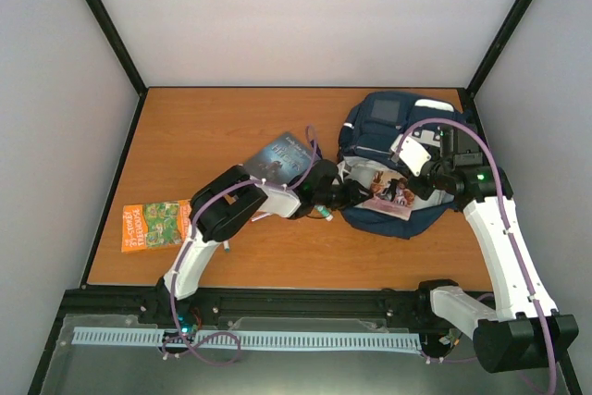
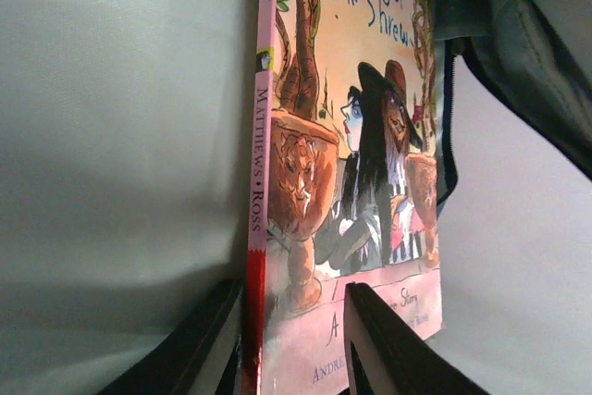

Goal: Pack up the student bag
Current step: Place the book in the student bag.

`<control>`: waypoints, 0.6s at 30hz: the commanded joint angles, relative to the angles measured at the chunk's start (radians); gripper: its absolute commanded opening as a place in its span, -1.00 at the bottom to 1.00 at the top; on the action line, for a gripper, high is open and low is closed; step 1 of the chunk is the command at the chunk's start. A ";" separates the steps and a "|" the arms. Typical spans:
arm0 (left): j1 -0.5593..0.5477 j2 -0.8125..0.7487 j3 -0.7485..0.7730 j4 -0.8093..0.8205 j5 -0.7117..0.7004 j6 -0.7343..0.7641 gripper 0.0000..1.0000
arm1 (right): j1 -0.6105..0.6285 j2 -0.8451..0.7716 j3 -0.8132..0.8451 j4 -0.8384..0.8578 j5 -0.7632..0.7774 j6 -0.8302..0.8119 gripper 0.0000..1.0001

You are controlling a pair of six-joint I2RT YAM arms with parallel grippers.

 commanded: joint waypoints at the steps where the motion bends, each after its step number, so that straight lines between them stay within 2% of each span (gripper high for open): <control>1: -0.015 0.065 -0.037 0.121 0.068 -0.126 -0.42 | 0.005 -0.031 -0.001 0.056 -0.053 0.027 -0.94; 10: -0.015 0.033 -0.036 0.123 0.064 -0.125 -0.98 | 0.005 -0.043 -0.007 0.055 -0.052 0.035 -0.94; 18: -0.016 -0.034 -0.141 0.211 0.080 -0.042 -0.99 | 0.005 -0.051 0.005 0.060 -0.026 0.036 -0.94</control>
